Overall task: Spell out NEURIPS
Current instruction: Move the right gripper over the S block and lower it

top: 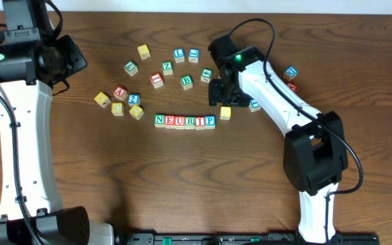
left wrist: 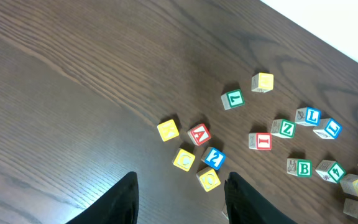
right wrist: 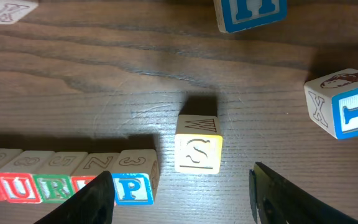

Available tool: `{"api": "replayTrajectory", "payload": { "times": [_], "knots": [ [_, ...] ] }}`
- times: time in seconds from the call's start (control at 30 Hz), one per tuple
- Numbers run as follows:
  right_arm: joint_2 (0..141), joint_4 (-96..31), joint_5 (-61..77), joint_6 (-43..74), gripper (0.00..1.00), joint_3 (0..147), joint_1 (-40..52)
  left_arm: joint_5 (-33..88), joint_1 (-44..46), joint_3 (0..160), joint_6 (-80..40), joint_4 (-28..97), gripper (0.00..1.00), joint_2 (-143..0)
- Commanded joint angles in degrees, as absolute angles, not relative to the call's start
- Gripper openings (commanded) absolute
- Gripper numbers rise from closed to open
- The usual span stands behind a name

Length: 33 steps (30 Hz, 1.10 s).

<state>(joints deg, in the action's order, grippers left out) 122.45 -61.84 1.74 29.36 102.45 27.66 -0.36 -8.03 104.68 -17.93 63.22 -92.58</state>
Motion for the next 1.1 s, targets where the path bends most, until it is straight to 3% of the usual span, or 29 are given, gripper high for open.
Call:
{"api": "replayTrajectory", "payload": {
  "times": [0.0,0.9,1.07],
  "knots": [
    [123.07,-61.91,1.67,30.24,0.66,102.1,27.86,-0.67,-8.08,104.29,-17.15,63.66,0.45,-93.36],
    [127.66,-61.06,0.3,30.15,0.56,101.78,27.86,-0.69,-8.08,104.29,-17.17,63.83,0.45,-93.56],
    [127.66,-60.8,-0.49,29.71,0.49,101.58,27.86,-0.69,-8.08,104.29,-17.17,63.83,0.45,-93.56]
  ]
}}
